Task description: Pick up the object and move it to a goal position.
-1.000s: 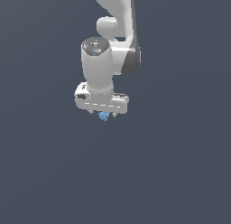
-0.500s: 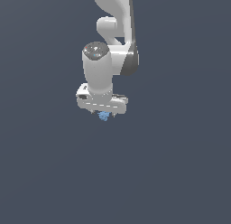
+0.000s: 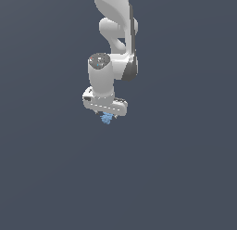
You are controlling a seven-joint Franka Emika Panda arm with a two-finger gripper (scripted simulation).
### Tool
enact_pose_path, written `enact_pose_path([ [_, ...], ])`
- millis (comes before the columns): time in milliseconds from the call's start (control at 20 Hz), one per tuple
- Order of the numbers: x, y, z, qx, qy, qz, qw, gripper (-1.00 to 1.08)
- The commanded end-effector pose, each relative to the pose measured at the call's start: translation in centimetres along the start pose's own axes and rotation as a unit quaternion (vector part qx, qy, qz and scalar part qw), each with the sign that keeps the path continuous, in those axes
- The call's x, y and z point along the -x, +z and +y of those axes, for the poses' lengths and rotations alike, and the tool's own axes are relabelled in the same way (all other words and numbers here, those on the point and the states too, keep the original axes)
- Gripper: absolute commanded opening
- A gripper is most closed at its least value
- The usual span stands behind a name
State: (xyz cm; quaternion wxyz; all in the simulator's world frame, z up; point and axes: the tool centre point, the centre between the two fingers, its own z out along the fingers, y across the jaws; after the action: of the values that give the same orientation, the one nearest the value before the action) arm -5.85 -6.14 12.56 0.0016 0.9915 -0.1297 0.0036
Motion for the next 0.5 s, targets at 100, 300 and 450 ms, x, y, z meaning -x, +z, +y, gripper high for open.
enact_pose_path([
  [100,2.3,1.9,0.8,-0.001,0.023,-0.002,0.9997,1.0],
  [300,3.7,2.9,1.3,-0.001,0.036,-0.003,0.9993,1.0],
  [450,4.3,3.4,1.6,-0.001,0.043,-0.004,0.9991,1.0],
])
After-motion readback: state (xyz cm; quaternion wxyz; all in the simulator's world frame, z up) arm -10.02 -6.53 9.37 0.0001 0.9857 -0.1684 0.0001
